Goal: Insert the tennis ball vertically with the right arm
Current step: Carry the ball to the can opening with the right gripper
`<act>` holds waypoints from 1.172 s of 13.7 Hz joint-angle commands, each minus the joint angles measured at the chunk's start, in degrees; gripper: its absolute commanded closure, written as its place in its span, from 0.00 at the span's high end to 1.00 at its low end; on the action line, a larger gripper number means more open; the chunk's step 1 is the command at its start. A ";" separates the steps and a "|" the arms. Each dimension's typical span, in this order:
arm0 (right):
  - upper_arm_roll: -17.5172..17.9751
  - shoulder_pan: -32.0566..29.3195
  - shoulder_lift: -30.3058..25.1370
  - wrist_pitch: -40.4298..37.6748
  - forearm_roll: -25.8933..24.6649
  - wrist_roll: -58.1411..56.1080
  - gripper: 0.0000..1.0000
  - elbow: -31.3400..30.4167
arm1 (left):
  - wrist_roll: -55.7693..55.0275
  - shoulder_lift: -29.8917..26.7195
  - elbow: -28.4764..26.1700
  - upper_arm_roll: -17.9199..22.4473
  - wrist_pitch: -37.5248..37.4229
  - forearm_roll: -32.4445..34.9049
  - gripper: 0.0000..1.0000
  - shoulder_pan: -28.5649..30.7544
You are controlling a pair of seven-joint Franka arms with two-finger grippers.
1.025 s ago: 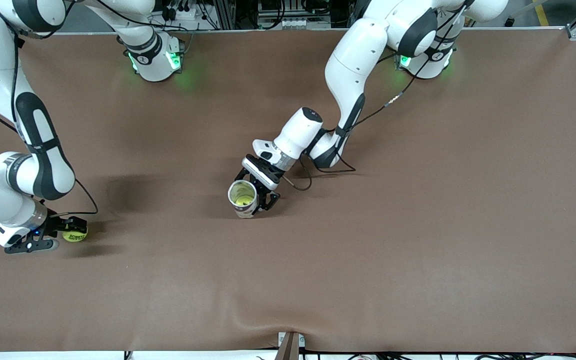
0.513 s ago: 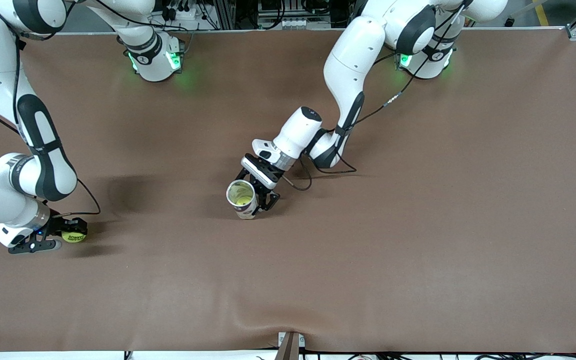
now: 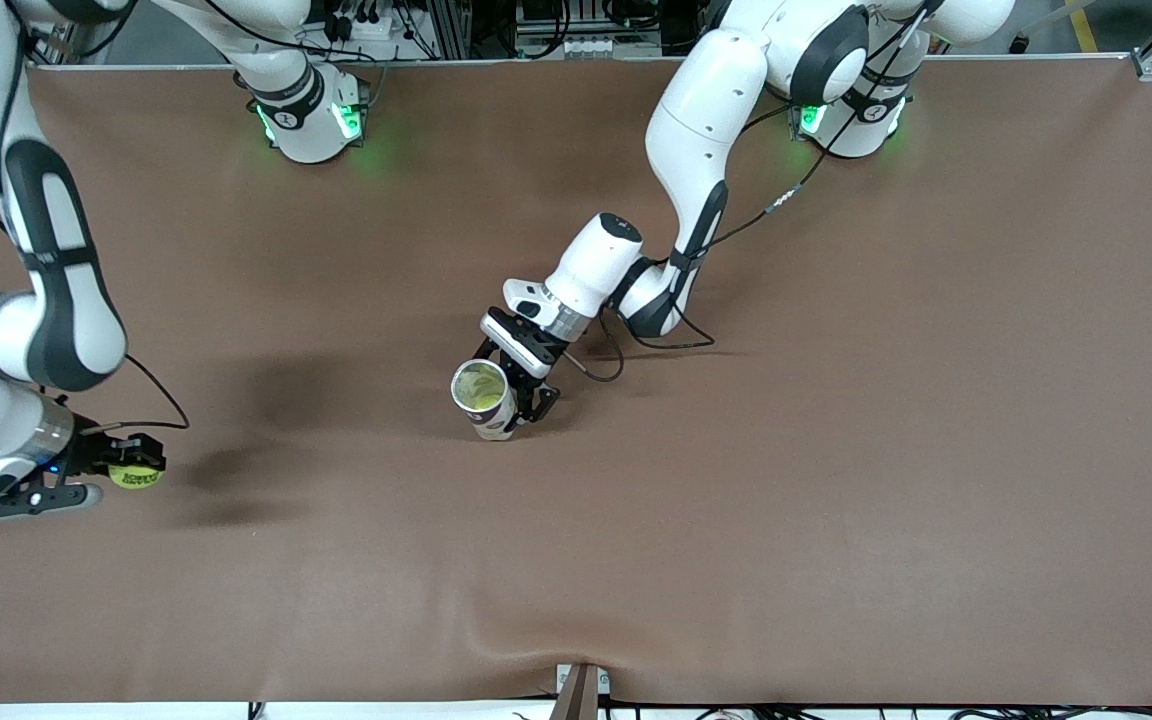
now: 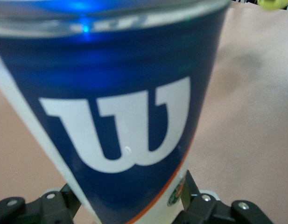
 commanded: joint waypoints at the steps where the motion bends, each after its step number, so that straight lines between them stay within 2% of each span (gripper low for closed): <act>1: 0.19 2.73 -2.02 -9.27 0.79 5.82 0.00 3.98 | 0.27 0.49 1.08 1.08 -0.58 -0.53 0.87 -0.81; 6: 0.20 10.28 -2.98 -22.91 0.88 21.27 0.00 13.13 | 0.27 0.58 1.08 1.08 -0.58 -0.61 0.81 -0.81; 12: 0.55 23.81 -2.81 -23.63 1.58 48.86 0.00 15.60 | 0.18 0.58 1.08 0.99 -0.58 -0.61 0.81 -0.81; 16: 0.29 32.16 -2.20 -22.41 2.99 63.21 0.00 16.21 | 0.18 0.58 1.08 0.99 -0.58 -0.61 0.81 -0.81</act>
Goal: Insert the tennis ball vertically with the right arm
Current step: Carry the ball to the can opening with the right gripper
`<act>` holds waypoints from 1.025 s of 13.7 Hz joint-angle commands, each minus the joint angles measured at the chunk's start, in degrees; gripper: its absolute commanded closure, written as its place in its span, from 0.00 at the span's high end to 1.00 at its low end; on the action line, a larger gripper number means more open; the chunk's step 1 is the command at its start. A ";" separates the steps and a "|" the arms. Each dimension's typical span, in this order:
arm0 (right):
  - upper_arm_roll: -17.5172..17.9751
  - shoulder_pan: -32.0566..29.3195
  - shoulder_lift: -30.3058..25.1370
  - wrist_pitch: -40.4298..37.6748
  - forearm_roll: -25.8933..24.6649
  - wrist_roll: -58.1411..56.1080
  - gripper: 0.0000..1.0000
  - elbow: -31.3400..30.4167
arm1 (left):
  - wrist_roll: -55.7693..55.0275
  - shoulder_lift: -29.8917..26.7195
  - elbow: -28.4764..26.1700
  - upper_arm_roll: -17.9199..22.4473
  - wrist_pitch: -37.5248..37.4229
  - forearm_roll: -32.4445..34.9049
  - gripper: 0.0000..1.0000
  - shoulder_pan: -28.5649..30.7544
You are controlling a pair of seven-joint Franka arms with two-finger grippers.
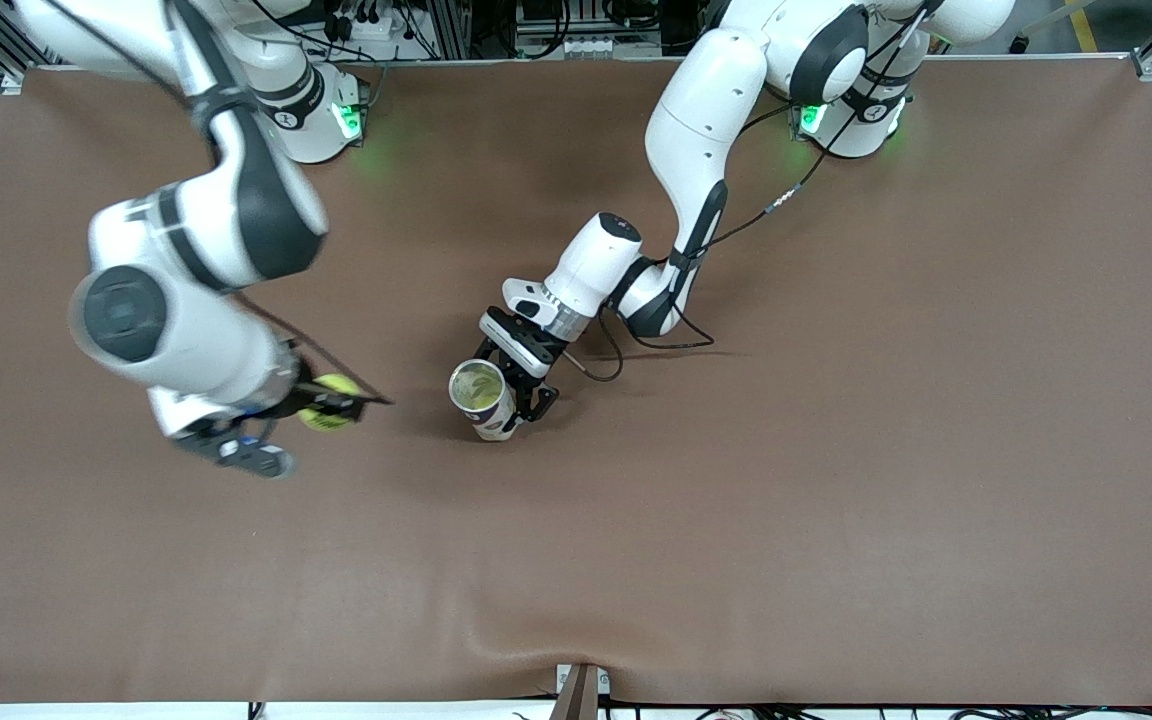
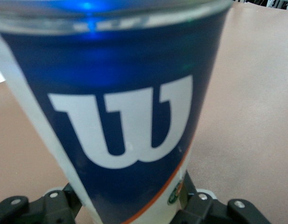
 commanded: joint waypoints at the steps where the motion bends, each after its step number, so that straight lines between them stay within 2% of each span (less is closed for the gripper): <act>1: -0.79 4.45 1.00 1.19 0.85 8.11 0.00 2.26 | 0.18 0.57 1.00 0.89 -0.47 -0.61 0.81 -0.71; 5: -0.87 9.90 3.02 7.16 0.50 17.18 0.00 2.35 | 0.18 0.57 1.00 0.89 -0.47 -0.61 0.82 -0.71; 13: -0.88 10.88 5.05 8.15 -2.31 17.81 0.00 1.74 | 0.18 0.57 1.00 0.89 -0.47 -0.70 0.82 -0.71; 14: -0.88 10.88 5.14 8.23 -2.31 17.89 0.05 1.82 | 0.18 0.57 1.00 0.89 -0.47 -0.70 0.82 -0.71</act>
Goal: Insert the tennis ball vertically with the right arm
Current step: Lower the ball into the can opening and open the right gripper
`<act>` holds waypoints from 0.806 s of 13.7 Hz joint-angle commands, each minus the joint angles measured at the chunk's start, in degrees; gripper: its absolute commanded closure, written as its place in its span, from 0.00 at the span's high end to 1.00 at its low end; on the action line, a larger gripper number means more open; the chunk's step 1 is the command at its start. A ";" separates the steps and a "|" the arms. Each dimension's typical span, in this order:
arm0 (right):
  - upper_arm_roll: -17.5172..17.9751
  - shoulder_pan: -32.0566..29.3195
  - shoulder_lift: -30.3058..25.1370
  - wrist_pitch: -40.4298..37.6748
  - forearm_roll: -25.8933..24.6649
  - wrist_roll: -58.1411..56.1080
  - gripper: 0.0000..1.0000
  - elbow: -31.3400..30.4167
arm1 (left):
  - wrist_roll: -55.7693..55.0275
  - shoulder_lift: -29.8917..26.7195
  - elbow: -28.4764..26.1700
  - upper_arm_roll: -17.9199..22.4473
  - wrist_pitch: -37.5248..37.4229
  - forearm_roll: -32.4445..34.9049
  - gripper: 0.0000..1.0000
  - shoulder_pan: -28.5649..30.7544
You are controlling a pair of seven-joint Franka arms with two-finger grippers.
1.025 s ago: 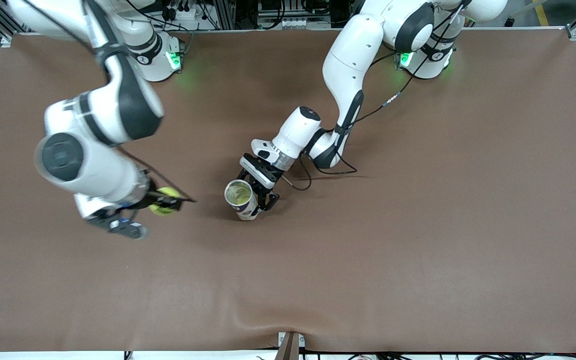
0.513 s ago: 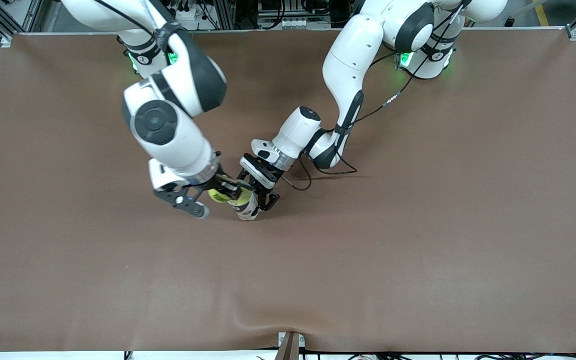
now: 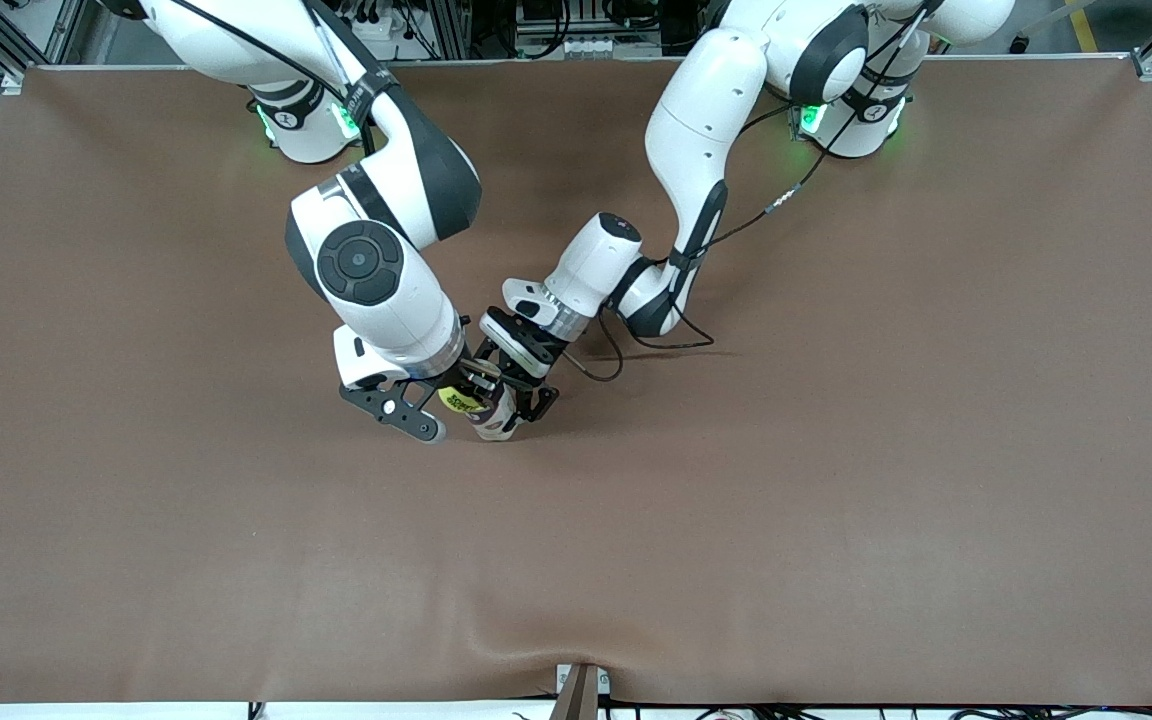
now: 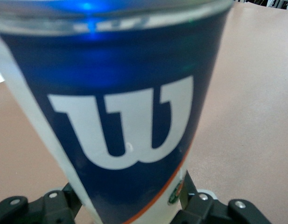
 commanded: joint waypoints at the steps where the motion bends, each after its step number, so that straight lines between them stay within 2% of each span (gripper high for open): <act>1: -0.30 0.47 0.92 -0.43 -0.72 0.92 0.49 1.43 | 0.18 0.57 0.99 0.86 -0.44 -0.70 0.82 -0.70; 2: -0.30 0.91 1.09 -0.43 -0.71 1.44 0.89 1.43 | 0.18 0.57 0.99 0.86 -0.44 -0.70 0.82 -0.70; 3: -0.30 1.43 1.27 -0.25 -0.98 2.58 1.00 1.35 | 0.18 0.57 0.99 0.86 -0.44 -0.70 0.82 -0.70; 11: -0.47 0.38 0.83 -0.43 -1.07 2.51 1.00 1.43 | 0.18 0.48 0.90 0.86 -0.44 -0.70 0.84 -0.70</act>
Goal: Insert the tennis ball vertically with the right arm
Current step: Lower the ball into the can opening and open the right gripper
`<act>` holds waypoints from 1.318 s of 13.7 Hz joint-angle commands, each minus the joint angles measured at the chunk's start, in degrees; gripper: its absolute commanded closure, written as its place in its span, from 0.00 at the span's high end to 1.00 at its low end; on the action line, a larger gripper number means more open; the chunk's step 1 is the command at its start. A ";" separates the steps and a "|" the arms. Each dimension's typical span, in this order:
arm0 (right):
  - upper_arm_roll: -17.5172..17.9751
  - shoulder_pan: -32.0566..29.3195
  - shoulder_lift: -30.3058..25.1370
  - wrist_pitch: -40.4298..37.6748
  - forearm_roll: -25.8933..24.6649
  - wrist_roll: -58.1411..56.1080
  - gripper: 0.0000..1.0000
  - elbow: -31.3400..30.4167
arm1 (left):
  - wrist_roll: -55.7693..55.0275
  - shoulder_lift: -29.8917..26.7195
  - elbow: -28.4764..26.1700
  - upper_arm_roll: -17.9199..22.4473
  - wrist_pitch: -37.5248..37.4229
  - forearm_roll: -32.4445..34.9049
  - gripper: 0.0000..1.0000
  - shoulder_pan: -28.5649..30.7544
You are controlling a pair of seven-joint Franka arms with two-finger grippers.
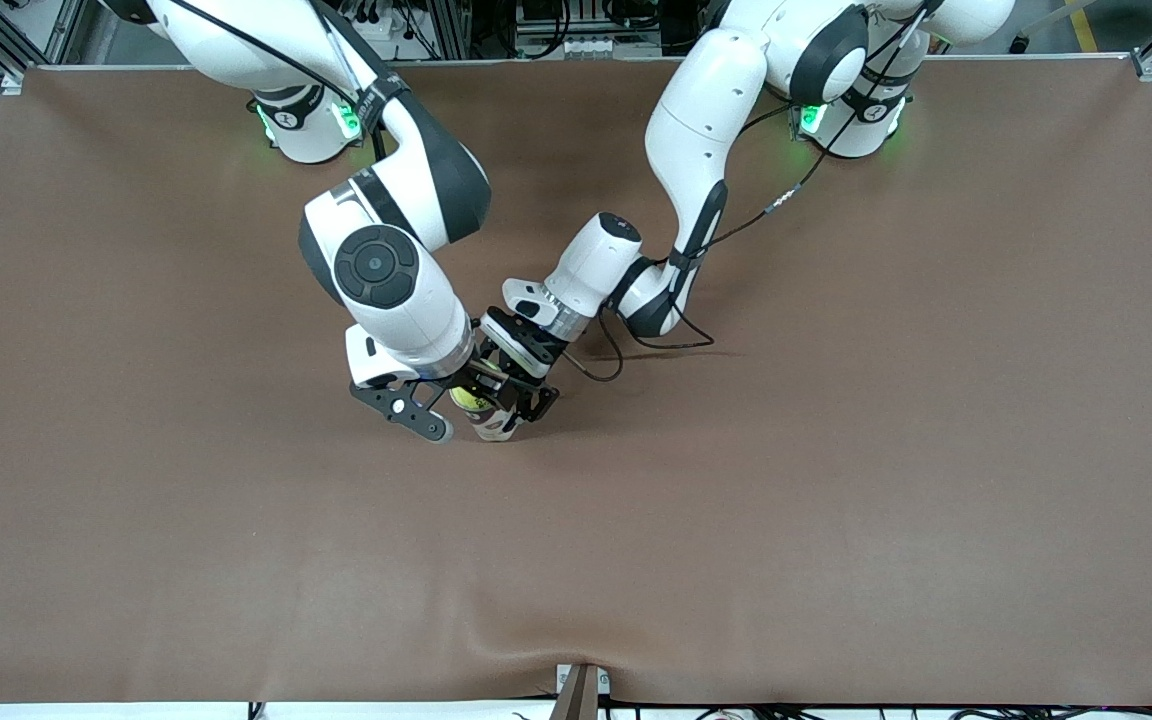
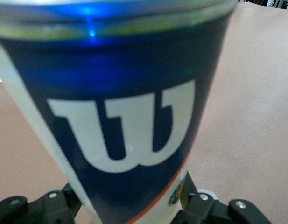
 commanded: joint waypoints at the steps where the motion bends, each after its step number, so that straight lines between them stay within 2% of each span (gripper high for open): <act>1: -0.01 -0.61 0.29 -1.06 -0.98 -0.83 1.00 0.81 | -0.08 0.39 0.90 0.77 -0.50 -0.88 0.97 -0.69; 2: -0.10 -0.52 0.38 -1.23 -1.07 -1.98 1.00 0.02 | -0.08 0.31 0.90 0.77 -0.50 -0.97 1.00 -0.69; 6: -0.01 -0.43 0.47 -1.23 -2.56 -4.96 1.00 -1.83 | -0.08 0.30 0.90 0.77 -0.67 -0.88 1.00 -0.69; 13: -0.01 -2.63 -0.06 -2.20 -2.04 -8.49 1.00 -1.22 | 0.09 0.39 0.90 0.77 -0.76 -0.79 1.00 -0.69; 14: -0.01 -2.72 -0.15 -2.20 -1.86 -8.49 1.00 -1.22 | 0.35 0.39 0.90 0.94 -0.76 -0.44 0.82 -0.69; 15: -0.01 -2.72 -0.15 -2.20 -1.77 -8.49 1.00 -1.22 | 0.36 0.48 0.90 0.94 -0.76 -0.35 0.58 -0.61; 16: -0.01 -2.81 -0.32 -2.29 -1.86 -8.49 1.00 -1.22 | 0.27 0.39 0.90 0.94 -0.76 -0.44 0.54 -0.69; 18: 0.08 -2.63 -0.33 -2.81 -1.77 -8.49 1.00 -1.30 | 0.27 0.39 0.90 0.94 -0.76 -0.44 0.60 -0.69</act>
